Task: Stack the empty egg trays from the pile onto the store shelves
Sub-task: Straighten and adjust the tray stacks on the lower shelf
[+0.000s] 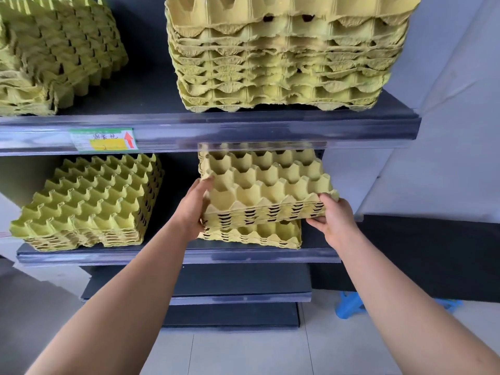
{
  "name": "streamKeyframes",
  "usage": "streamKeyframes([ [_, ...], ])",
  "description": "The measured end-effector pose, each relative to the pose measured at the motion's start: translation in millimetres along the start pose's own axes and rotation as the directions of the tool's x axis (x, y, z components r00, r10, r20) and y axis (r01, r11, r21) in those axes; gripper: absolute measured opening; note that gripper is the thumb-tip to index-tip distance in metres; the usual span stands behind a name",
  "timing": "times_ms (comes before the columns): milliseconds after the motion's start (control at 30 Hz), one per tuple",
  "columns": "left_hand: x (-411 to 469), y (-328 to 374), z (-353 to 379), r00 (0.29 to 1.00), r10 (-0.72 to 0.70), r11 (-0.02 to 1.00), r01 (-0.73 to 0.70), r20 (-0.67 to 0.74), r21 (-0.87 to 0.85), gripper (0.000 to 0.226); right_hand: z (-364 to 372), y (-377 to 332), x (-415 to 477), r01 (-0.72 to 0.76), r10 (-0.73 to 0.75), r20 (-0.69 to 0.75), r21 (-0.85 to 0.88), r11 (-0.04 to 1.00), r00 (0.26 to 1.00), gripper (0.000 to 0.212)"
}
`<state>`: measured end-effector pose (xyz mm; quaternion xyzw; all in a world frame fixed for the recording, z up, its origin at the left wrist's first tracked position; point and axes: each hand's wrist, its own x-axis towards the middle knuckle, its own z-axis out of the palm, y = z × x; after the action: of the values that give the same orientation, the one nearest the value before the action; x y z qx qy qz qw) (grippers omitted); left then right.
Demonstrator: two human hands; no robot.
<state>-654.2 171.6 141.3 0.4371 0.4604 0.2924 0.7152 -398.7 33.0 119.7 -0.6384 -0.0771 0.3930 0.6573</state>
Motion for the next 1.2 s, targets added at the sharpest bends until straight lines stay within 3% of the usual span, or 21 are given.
streamKeyframes([
  [100,14,2,-6,0.998,0.054,0.999,-0.054,0.033,0.005,0.076,5,10,-2,-0.025,0.026,-0.061,0.021,0.999,0.998,0.035],
  [300,32,-4,-19,0.984,0.177,0.984,-0.177,-0.021,0.01,0.04,17,39,-11,-0.016,0.026,-0.129,0.079,0.997,0.991,0.041],
  [433,40,-18,-32,0.977,0.201,0.979,-0.199,-0.076,0.03,0.04,25,47,-15,0.023,-0.023,-0.15,0.001,1.0,0.988,0.045],
  [567,42,-33,-41,0.981,0.162,0.985,-0.154,-0.103,0.081,0.073,28,57,-19,0.005,-0.06,-0.168,-0.312,0.95,0.984,0.063],
  [700,47,-39,-45,0.987,0.151,0.97,-0.137,-0.055,0.199,0.063,26,58,-11,0.014,-0.121,-0.103,-0.7,0.714,0.987,0.075],
  [800,53,-46,-53,0.994,0.103,0.957,-0.089,-0.034,0.278,0.086,24,61,-9,0.038,-0.068,-0.022,-0.64,0.768,0.997,0.079],
  [900,52,-51,-57,0.999,0.031,0.959,-0.024,-0.02,0.284,0.072,21,69,-11,0.01,0.012,0.034,-0.562,0.827,0.999,0.077],
  [1200,32,-68,-35,0.994,0.091,0.973,-0.102,0.064,0.206,0.092,-1,46,11,0.068,-0.042,0.055,-0.687,0.724,0.998,0.08],
])
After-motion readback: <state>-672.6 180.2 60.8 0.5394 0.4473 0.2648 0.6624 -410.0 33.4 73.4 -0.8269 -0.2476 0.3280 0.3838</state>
